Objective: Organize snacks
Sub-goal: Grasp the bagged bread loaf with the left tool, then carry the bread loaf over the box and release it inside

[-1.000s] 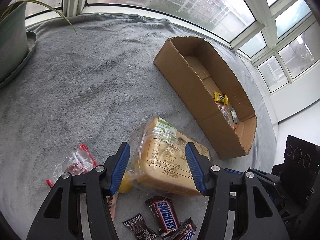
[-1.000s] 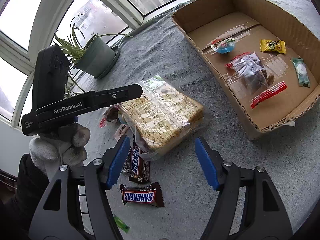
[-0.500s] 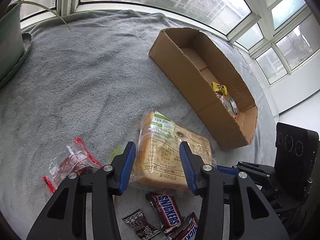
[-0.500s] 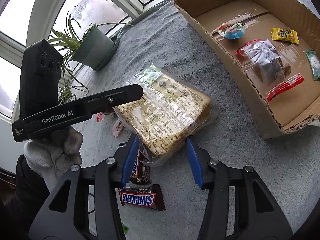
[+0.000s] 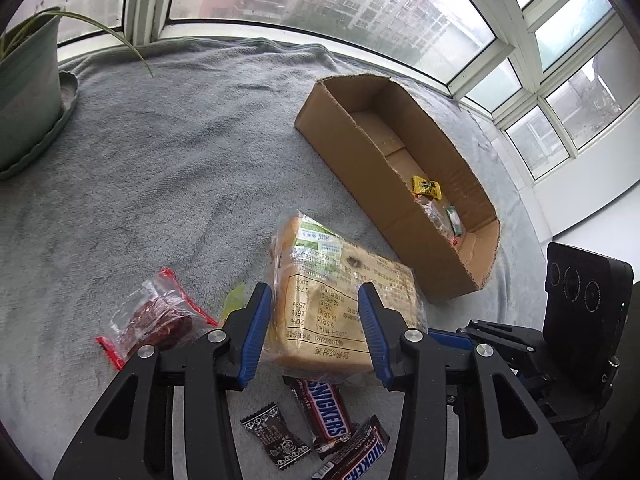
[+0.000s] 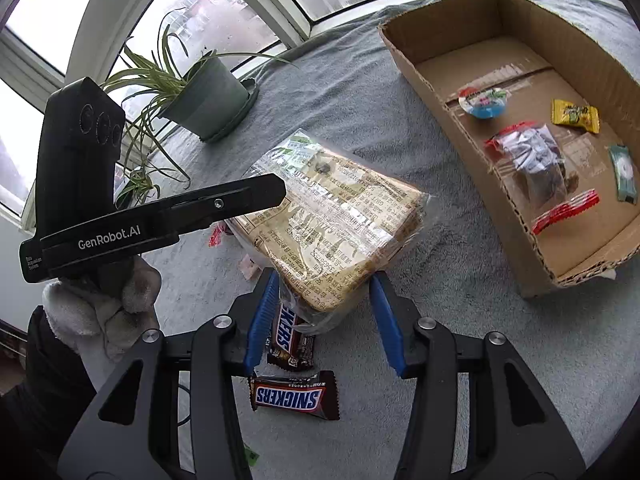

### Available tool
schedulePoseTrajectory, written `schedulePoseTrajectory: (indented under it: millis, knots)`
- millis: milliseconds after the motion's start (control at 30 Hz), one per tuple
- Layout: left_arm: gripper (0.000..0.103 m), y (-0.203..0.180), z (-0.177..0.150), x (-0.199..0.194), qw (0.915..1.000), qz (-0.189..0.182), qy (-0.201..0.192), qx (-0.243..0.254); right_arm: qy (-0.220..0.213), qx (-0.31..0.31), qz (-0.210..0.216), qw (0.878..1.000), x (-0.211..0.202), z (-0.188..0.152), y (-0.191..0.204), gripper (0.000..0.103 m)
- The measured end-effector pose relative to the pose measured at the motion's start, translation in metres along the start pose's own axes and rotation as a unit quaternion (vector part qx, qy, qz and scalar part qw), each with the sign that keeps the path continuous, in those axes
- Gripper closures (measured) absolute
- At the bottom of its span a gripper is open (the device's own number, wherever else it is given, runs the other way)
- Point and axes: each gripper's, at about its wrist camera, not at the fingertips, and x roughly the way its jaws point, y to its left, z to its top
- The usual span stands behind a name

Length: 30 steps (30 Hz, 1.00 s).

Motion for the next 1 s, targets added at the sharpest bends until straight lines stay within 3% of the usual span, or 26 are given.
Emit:
schedulePoseTrajectory:
  millis: [467, 1000]
  knots:
    - [0.06, -0.035, 0.023, -0.03, 0.998, -0.018, -0.056, 0.026, -0.06, -0.033, -0.025, 0.997, -0.055, 0.023, 0.003, 0.053]
    - [0.06, -0.096, 0.064, 0.003, 0.995, -0.039, -0.061, 0.068, -0.095, -0.027, -0.085, 0.991, -0.098, 0.05, -0.046, 0.053]
